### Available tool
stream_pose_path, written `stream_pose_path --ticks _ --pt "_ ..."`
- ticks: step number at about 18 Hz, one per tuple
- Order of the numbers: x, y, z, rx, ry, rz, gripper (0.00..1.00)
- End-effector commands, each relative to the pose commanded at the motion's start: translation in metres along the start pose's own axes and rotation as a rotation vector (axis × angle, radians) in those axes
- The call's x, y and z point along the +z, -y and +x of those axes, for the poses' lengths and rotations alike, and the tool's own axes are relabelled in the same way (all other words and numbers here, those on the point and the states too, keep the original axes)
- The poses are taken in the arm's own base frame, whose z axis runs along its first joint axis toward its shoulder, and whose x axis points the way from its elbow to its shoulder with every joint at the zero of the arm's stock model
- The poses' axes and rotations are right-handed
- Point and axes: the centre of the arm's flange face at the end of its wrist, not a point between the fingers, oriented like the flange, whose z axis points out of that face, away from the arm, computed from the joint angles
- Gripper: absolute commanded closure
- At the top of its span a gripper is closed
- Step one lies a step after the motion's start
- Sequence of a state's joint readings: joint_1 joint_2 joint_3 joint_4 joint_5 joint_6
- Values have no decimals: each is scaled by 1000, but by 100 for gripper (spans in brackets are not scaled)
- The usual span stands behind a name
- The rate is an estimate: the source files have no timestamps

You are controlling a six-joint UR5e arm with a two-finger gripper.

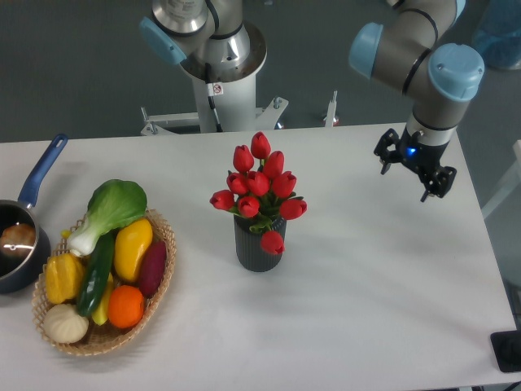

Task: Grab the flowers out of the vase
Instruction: 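Move the gripper toward the tops of the red tulips in the vase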

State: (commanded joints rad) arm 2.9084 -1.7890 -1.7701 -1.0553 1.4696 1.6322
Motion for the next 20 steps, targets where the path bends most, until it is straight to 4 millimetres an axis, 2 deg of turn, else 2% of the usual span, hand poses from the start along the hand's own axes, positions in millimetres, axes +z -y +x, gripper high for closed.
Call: stream_pose_path --ticks 3,4,7,9,12,14,15,18,20 --pt "-48 26 29 30 56 52 0" --pt "-54 29 35 26 45 92 0" --pt "-55 39 52 20 -21 192 0" --pt "-55 51 61 18 -45 317 0" --pt "-37 64 67 -3 -90 486 0" --pt "-7 66 75 -24 -152 521 0" --pt "-1 69 80 -29 -170 535 0" --pt "2 82 85 -36 -188 613 0" --pt "12 86 89 -47 -209 661 0"
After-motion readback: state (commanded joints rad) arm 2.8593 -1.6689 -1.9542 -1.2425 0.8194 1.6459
